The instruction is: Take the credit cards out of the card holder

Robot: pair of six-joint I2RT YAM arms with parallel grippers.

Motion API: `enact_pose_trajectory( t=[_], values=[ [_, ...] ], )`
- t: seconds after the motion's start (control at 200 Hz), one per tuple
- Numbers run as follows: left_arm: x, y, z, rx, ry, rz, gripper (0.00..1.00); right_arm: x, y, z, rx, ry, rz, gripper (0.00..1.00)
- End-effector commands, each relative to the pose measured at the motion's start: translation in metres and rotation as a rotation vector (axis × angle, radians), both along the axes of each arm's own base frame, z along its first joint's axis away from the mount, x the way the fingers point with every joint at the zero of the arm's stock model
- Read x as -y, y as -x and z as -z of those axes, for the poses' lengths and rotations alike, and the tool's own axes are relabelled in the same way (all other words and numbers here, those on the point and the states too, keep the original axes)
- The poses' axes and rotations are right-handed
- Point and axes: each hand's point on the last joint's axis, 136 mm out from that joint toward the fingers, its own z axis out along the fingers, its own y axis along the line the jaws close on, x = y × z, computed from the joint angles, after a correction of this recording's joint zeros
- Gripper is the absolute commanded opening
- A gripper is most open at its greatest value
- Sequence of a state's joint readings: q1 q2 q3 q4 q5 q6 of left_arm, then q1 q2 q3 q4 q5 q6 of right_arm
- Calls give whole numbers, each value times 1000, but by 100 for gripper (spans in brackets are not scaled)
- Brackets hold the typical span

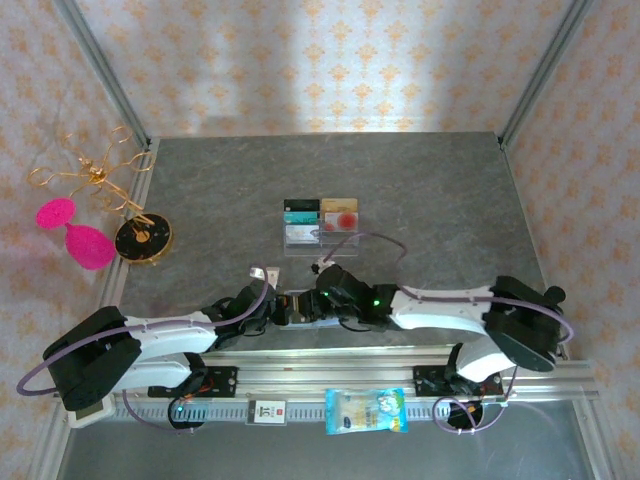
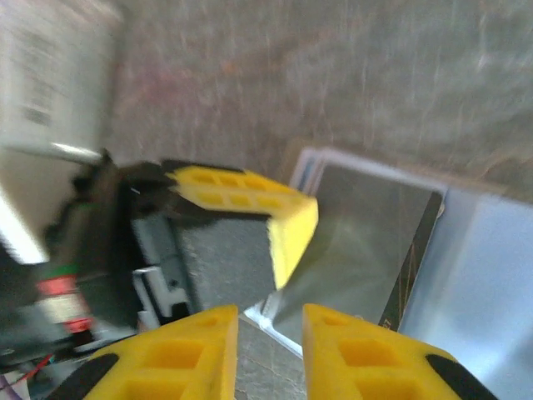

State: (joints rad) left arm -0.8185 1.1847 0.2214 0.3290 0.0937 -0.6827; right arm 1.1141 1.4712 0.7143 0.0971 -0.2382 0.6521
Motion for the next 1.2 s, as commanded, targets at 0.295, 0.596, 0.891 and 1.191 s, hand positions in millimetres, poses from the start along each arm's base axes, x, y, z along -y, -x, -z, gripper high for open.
enact_pose_trajectory(
  t=[0.295, 0.596, 0.891, 1.191],
  values=[
    [-11, 11, 17, -33, -43, -4, 0, 14, 1, 50, -197, -20, 40, 20],
    [-13, 14, 20, -38, -37, -4, 0, 25, -7, 63, -222, 20, 109, 20],
    [-11, 15, 19, -46, -23, 3, 0, 24, -5, 60, -228, -25, 108, 0],
    [-11, 13, 11, -27, -8, -10, 0, 55, -3, 63, -223, 8, 217, 0]
  ],
)
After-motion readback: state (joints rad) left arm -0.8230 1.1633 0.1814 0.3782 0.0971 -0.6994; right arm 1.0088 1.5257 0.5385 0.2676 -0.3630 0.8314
